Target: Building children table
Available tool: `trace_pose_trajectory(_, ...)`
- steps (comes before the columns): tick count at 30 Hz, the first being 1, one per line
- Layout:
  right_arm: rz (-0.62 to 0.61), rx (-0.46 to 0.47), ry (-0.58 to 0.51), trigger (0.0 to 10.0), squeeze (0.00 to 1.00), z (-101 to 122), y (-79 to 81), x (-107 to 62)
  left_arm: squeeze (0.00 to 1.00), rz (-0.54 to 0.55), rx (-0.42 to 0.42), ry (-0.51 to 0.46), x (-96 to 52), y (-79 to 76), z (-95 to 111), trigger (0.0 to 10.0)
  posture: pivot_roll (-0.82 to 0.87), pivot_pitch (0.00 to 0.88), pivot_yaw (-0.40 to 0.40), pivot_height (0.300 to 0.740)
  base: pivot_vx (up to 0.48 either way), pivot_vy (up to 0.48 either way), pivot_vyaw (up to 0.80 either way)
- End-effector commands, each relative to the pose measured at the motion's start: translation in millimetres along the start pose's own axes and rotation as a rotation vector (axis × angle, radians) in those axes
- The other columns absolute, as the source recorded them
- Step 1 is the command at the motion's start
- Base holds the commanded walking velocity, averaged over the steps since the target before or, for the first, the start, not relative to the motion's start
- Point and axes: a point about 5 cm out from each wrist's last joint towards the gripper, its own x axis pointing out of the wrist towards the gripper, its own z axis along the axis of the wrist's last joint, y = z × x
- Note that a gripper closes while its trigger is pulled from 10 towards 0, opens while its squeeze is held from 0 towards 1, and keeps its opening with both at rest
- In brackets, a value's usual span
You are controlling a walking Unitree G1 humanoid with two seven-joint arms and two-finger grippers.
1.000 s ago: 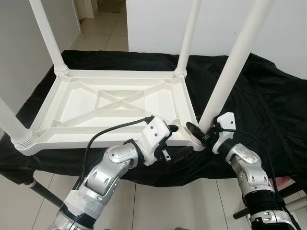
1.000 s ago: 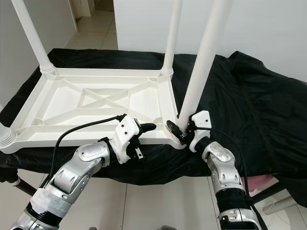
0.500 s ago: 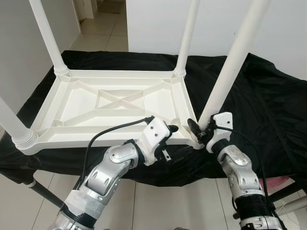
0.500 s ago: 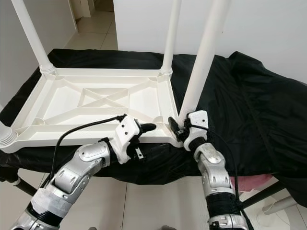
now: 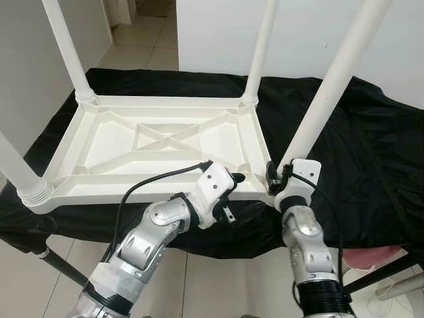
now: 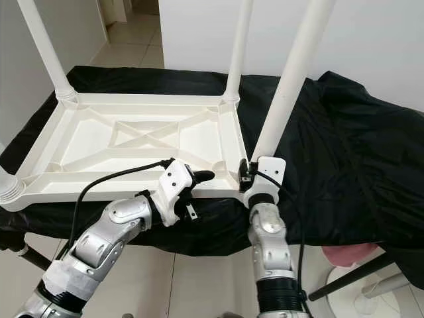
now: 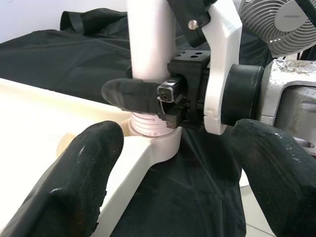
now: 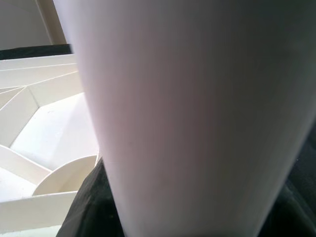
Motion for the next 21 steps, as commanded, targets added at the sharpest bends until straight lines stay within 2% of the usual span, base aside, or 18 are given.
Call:
trace_pose_trajectory(1,-0.013,0.058,0.033,10.0,0.0,-1.1,2.3,-1.7,0.0,-0.016,0.014,0.003,1.6,-0.9,-1.0,10.0,-0.1,0.0,-0.024,0.74,0.0,0.0,0.0)
trace_pose_trajectory(7,-0.037,0.043,0.044,10.0,0.0,-3.6,-1.5,-4.5,0.0,0.002,0.018,-0.008,0.2,3.7,1.2,10.0,-0.09,0.0,-0.025,0.74,0.0,0.0,0.0)
trace_pose_trajectory(8,-0.04,0.043,0.046,10.0,0.28,-4.2,-0.8,-5.5,0.0,0.012,0.018,-0.013,-0.3,5.4,1.9,10.0,-0.09,0.0,-0.026,0.74,0.0,0.0,0.0)
trace_pose_trajectory(9,-0.034,0.05,0.044,10.0,1.0,-4.1,0.3,-6.4,0.0,0.018,0.023,-0.019,-1.2,6.0,2.5,10.0,-0.09,0.0,-0.028,0.74,0.0,0.0,0.0)
trace_pose_trajectory(12,-0.009,0.084,0.034,10.0,1.0,-2.9,3.6,-8.6,0.0,0.032,0.017,-0.045,-2.8,5.7,3.7,10.0,-0.09,0.0,-0.027,0.74,0.0,0.0,0.0)
trace_pose_trajectory(18,-0.004,0.052,0.001,10.0,1.0,-2.2,-1.0,-13.3,0.0,0.064,-0.062,-0.086,-7.2,7.0,1.6,10.0,-0.09,0.0,-0.03,0.74,0.0,0.0,0.0)
trace_pose_trajectory(19,0.0,0.05,-0.023,10.0,0.0,-1.0,-2.6,-14.4,0.0,0.074,-0.072,-0.09,-7.6,8.2,0.7,10.0,-0.09,0.0,-0.03,0.74,0.0,0.0,0.0)
trace_pose_trajectory(21,0.005,0.053,-0.04,10.0,0.0,-0.4,-3.7,-15.2,0.0,0.099,-0.07,-0.092,-7.5,10.6,-0.8,10.0,-0.09,0.0,-0.031,0.74,0.0,0.0,0.0)
